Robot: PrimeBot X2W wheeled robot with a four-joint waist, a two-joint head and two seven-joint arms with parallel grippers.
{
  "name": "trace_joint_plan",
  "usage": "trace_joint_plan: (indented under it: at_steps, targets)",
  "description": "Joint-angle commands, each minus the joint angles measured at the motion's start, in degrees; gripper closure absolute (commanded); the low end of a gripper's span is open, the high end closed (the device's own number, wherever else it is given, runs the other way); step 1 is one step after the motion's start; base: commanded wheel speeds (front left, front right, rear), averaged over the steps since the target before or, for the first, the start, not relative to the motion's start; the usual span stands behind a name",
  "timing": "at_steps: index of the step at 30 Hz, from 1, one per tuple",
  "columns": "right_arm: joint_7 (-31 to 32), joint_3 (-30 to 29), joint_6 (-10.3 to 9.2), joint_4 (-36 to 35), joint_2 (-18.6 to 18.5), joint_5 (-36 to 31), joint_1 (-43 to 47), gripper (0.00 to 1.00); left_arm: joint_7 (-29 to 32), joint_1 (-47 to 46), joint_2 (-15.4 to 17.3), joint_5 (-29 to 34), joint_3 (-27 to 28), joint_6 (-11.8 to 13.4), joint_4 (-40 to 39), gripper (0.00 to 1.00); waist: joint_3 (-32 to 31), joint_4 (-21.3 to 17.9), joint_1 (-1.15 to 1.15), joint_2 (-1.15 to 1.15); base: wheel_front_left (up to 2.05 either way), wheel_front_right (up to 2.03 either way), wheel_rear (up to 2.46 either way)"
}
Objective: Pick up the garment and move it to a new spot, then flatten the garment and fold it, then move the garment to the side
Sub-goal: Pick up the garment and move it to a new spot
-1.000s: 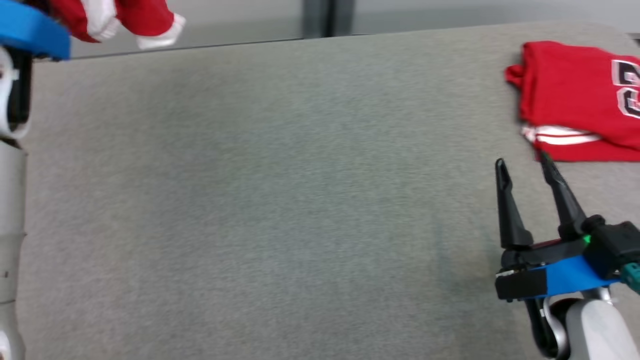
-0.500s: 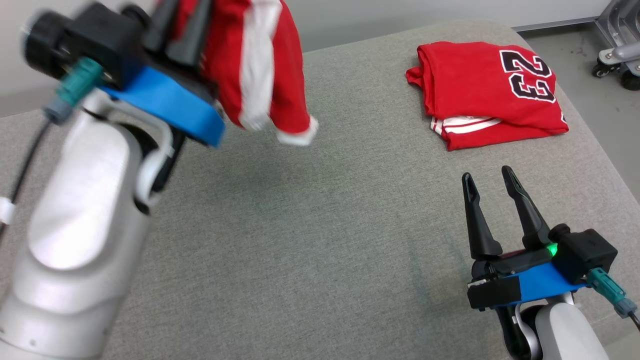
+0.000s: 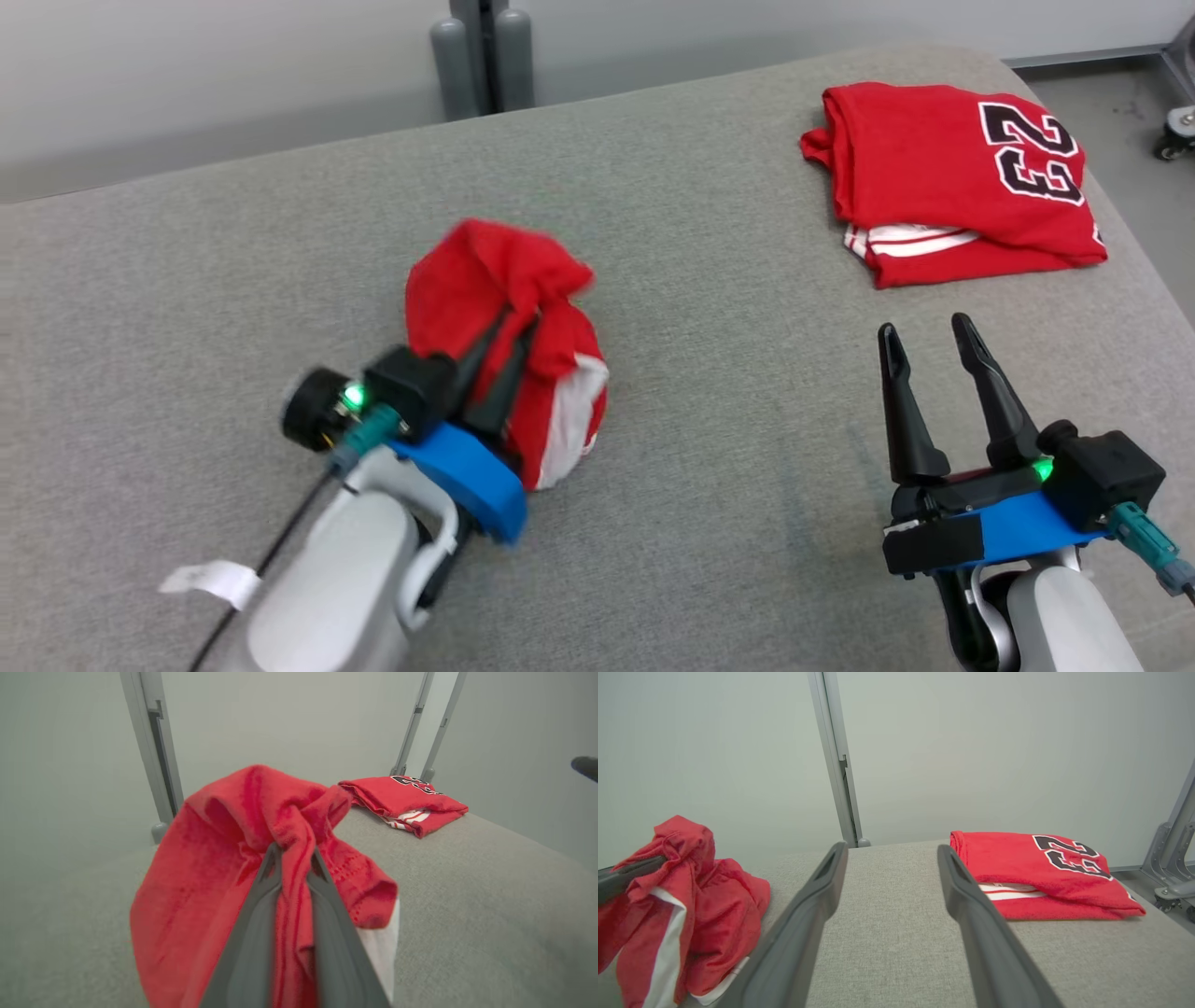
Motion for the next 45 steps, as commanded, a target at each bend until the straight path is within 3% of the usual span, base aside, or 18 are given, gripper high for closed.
trace_joint_plan:
  at_steps: [1,2,3,4,8,13,19,24,33,45]
  targets:
    - [-0.2,-0.2,0.01,0.1,0.0,-0.4,0.1,0.00,-0.5,0.7,-0.5,0.1,-0.5,-0.1,0.4,1.00,0.0,0.5,0.00,0.00,0.00,0.00,0.00]
    - [-0.2,-0.1,0.01,0.2,0.1,-0.5,0.3,0.00,-0.9,1.3,-1.0,0.1,-1.0,-0.1,1.0,0.87,-0.2,0.9,0.00,0.00,0.00,0.00,0.00]
    - [-0.2,0.0,0.01,0.3,0.1,-0.5,0.5,0.00,-1.4,1.6,-1.4,0.5,-1.5,0.0,1.6,0.05,-0.4,1.4,0.00,0.00,0.00,0.00,0.00]
    - [-0.2,0.1,0.01,0.4,0.0,-0.6,0.6,0.00,-1.9,1.7,-1.8,0.7,-1.9,0.3,2.1,0.00,-0.6,1.8,0.00,0.00,0.00,0.00,0.00]
    - [-0.2,0.3,0.01,0.7,0.0,-0.8,0.7,0.00,-4.4,1.8,-2.8,0.8,-1.5,1.4,2.9,0.00,-1.8,3.6,0.00,0.00,0.00,0.00,0.00]
    - [-0.2,-0.1,0.00,1.1,0.0,-1.2,1.4,0.00,-6.5,2.5,-1.6,0.3,2.2,3.7,1.0,0.00,-3.8,5.8,0.00,0.00,0.00,0.00,0.00]
    - [-0.2,-1.0,0.00,1.3,0.0,-0.9,2.5,0.00,-6.9,6.4,0.7,0.7,10.2,7.2,-6.5,0.00,-5.5,8.6,0.00,0.00,0.00,0.00,0.00]
    - [0.1,-2.1,0.01,1.2,0.0,-1.3,2.8,0.00,-6.9,12.0,2.2,2.6,17.1,8.3,-13.2,0.00,-6.4,10.9,0.00,0.00,0.00,0.00,0.00]
    - [0.6,-3.4,0.01,1.5,0.0,-1.3,4.4,0.00,-6.9,20.4,1.1,5.6,25.4,7.8,-15.7,0.00,-7.5,14.2,0.00,0.00,0.00,0.00,0.00]
    - [1.3,-3.8,0.01,3.3,0.0,-1.3,6.0,0.00,-6.9,23.6,-1.7,8.6,29.6,5.5,-13.2,0.00,-7.2,15.3,0.00,0.00,0.00,0.00,0.00]
